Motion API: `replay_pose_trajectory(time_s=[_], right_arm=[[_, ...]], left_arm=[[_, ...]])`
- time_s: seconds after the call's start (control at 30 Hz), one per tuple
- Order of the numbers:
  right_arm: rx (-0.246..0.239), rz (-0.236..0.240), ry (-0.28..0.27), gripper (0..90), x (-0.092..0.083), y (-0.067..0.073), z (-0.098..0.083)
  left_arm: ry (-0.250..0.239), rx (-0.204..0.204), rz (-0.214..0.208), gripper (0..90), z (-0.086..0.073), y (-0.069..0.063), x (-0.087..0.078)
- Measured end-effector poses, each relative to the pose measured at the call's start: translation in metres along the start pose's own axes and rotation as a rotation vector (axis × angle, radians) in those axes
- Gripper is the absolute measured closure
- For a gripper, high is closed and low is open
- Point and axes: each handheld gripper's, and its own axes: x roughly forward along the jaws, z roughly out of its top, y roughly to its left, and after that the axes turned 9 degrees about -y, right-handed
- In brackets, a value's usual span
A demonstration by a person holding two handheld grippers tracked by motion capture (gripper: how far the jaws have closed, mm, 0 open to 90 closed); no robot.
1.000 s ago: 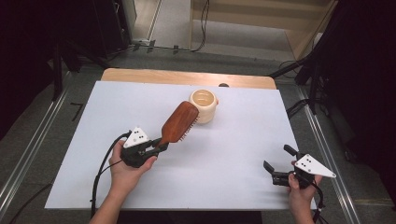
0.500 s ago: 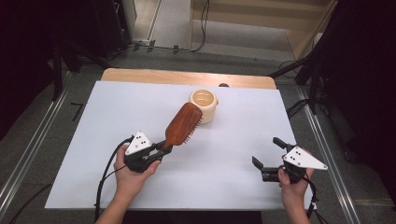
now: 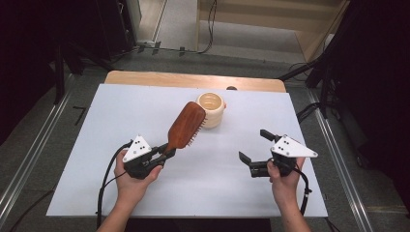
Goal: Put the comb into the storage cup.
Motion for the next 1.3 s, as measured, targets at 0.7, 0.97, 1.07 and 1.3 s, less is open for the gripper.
replay_pose_trajectory(time_s=[0.7,0.97,1.07,1.3], right_arm=[[0.211,0.112,-0.037,0.0,0.036,0.034,0.031],[0.262,0.138,-0.038,0.0,0.038,0.041,0.029],[0.295,0.153,-0.033,0.0,0.040,0.042,0.027],[0.362,0.184,-0.013,0.0,0.045,0.048,0.023]], left_arm=[[-0.054,0.019,-0.027,71.9,-0.006,-0.022,0.007],[-0.049,0.035,-0.048,71.9,-0.008,-0.036,0.014],[-0.045,0.046,-0.056,71.9,-0.009,-0.040,0.015],[-0.052,0.061,-0.067,71.9,-0.008,-0.047,0.015]])
